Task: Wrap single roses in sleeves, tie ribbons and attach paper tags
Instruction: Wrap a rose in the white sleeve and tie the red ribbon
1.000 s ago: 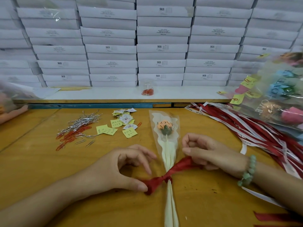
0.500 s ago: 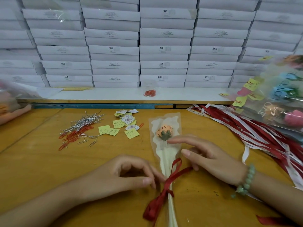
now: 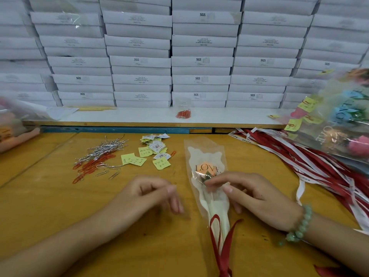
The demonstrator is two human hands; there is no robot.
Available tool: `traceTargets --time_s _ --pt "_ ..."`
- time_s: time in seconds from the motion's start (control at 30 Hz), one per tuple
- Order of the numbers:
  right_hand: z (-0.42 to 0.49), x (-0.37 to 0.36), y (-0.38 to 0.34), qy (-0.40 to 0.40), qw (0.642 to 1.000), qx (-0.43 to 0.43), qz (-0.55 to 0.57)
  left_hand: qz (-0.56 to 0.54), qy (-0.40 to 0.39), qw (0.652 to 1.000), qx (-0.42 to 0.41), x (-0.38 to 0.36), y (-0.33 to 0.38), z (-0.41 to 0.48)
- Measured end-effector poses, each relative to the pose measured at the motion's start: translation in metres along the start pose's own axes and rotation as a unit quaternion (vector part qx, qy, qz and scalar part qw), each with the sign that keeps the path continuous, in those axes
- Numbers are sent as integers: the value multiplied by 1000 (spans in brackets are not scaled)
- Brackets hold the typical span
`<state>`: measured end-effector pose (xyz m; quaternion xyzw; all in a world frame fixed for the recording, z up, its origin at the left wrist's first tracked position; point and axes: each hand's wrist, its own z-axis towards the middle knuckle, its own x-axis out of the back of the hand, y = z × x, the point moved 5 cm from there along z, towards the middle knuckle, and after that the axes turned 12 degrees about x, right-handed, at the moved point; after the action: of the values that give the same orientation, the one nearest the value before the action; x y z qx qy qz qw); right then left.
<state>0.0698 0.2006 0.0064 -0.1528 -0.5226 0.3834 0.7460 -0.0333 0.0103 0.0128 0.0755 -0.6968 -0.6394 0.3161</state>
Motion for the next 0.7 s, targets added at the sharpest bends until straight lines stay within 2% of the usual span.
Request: traceTargets --time_s 0.1,0.17,0.27,0.33,0.43,0.53,0.7 --pt "-1 -2 -5 -8 999 13 43 -18 162 986 21 35 -9 7" --pt "-1 -3 -7 -13 995 15 93 16 247 969 19 59 -17 10" --pt "-1 -7 -9 -34 983 1 182 208 315 926 16 90 -27 12" --pt "-1 -10 -10 -58 973 -14 224 355 312 881 15 102 -35 15" --pt "-1 -16 -12 -89 952 -28 290 426 317 846 43 114 -47 18" --pt "-2 -21 -16 -126 933 -28 337 446 308 837 74 116 -56 22" --pt "-3 -26 -21 -178 900 -20 397 462 236 849 104 115 -69 29"
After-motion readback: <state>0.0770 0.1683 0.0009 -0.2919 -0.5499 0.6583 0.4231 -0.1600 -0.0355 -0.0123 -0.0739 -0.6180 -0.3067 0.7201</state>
